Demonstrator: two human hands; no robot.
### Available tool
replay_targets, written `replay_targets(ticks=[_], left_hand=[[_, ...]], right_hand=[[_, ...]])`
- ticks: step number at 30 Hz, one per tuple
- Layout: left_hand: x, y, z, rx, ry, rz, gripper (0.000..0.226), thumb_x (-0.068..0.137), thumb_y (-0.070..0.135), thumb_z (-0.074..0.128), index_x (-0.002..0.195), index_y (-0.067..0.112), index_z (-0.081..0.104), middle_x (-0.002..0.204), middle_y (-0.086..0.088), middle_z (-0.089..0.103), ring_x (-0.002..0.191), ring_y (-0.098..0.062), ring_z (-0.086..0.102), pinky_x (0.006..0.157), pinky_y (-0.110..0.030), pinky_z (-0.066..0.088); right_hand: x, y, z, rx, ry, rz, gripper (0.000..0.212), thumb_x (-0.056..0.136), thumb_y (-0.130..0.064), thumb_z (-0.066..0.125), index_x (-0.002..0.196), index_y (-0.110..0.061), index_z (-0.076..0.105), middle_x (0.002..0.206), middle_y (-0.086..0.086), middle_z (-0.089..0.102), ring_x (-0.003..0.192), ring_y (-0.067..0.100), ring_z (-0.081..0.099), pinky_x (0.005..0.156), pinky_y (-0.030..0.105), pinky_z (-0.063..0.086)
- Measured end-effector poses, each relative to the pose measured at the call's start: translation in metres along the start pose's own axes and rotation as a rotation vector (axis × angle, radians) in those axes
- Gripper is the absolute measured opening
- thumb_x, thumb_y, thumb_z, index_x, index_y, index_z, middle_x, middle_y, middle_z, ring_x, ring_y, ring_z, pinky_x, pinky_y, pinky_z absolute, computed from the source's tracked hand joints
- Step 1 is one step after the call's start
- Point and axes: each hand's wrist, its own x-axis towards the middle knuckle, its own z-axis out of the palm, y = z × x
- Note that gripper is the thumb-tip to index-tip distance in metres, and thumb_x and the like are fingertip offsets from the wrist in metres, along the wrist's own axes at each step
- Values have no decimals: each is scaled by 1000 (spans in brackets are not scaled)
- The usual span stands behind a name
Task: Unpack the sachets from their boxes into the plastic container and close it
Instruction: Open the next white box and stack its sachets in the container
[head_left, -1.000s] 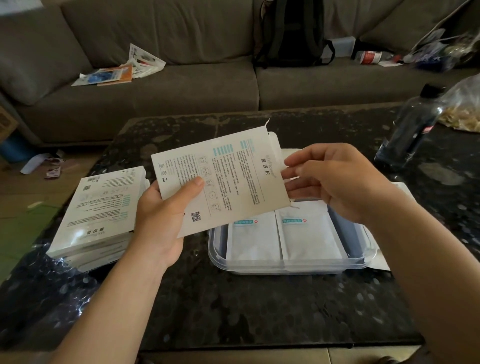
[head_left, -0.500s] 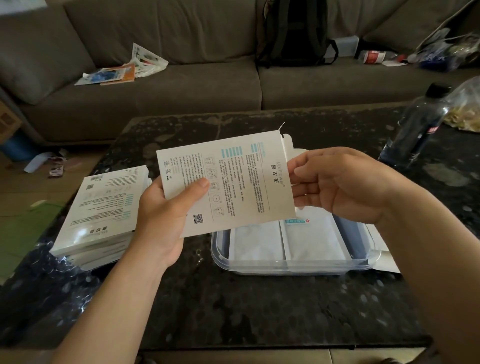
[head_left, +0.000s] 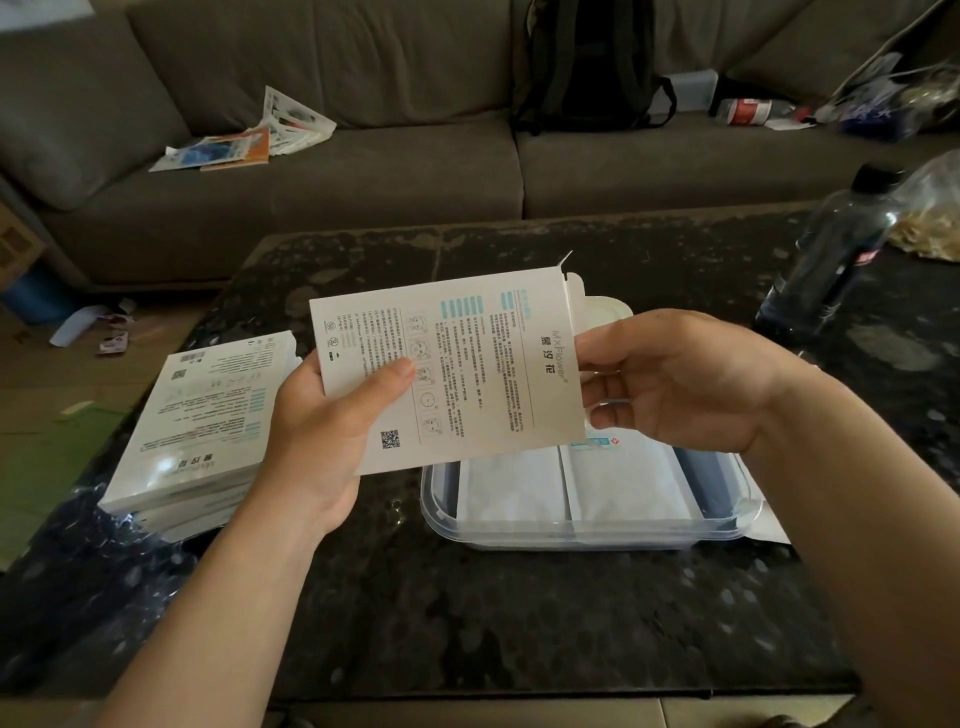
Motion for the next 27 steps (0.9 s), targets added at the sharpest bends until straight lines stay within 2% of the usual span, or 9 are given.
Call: replay_targets(ticks=[3, 6, 11, 14, 15, 18, 20, 24, 27], left_hand=[[-1, 1, 0, 0, 0, -9, 45, 78, 22, 87, 120, 20, 71, 120, -1, 78, 113, -24, 74, 96, -55, 58], [-2, 1, 2, -14, 11, -17, 44, 78, 21, 86, 120, 19, 72, 120, -1, 78, 113, -24, 74, 97, -56, 58], [0, 1, 5, -67, 14, -26, 44, 78, 23, 84, 121, 20, 72, 122, -2, 77, 114, -25, 74, 96, -53, 57], [1, 1, 4, -86, 19, -33, 46, 79, 25, 86, 122, 20, 72, 123, -2, 77, 115, -24, 74, 96, -53, 57], [2, 2, 3, -94, 31, -34, 46, 79, 24, 83, 123, 20, 72, 123, -1, 77, 115, -23, 74, 96, -52, 57], [4, 5, -2, -118, 59, -42, 48, 78, 23, 76, 126, 20, 71, 123, 0, 77, 114, -21, 74, 95, -50, 58], [3, 7, -2, -114, 56, -44, 47, 79, 22, 75, 126, 19, 70, 122, -1, 78, 113, -22, 74, 93, -49, 58], [2, 8, 0, -99, 82, -39, 45, 78, 20, 76, 122, 19, 72, 120, -1, 78, 111, -21, 75, 90, -48, 59], [4, 10, -2, -100, 142, -40, 40, 79, 19, 78, 118, 19, 74, 119, -1, 79, 109, -21, 76, 93, -50, 59]], right_hand=[[2, 1, -2, -27, -25, -15, 33, 94, -16, 57, 125, -8, 67, 114, 17, 73, 95, 28, 70, 87, 38, 46], [2, 1, -5, -25, -55, -32, 41, 82, -23, 65, 121, -11, 69, 115, 14, 73, 96, 28, 70, 85, 37, 49], [2, -2, -8, 59, -76, -116, 19, 81, -22, 67, 93, -9, 75, 116, 15, 72, 93, 26, 70, 73, 28, 54], [1, -4, -6, 51, 31, -174, 34, 82, -21, 68, 107, 1, 71, 113, 12, 74, 96, 26, 71, 73, 30, 57], [1, -4, -6, 30, 91, -201, 31, 82, -18, 68, 106, 1, 71, 109, 9, 76, 97, 26, 71, 75, 33, 59], [3, -6, -5, 1, 276, -267, 5, 85, -9, 69, 86, -5, 70, 99, 5, 77, 100, 29, 70, 74, 40, 58], [6, -6, -3, 3, 348, -276, 11, 85, -8, 70, 79, -6, 62, 94, 5, 77, 96, 30, 71, 69, 37, 58], [9, -3, -2, 9, 357, -220, 11, 93, -9, 65, 104, -6, 65, 103, 2, 76, 98, 26, 71, 72, 40, 60], [9, -4, -9, 20, 413, -211, 13, 99, -13, 59, 106, -7, 68, 106, -2, 76, 101, 24, 71, 75, 42, 61]])
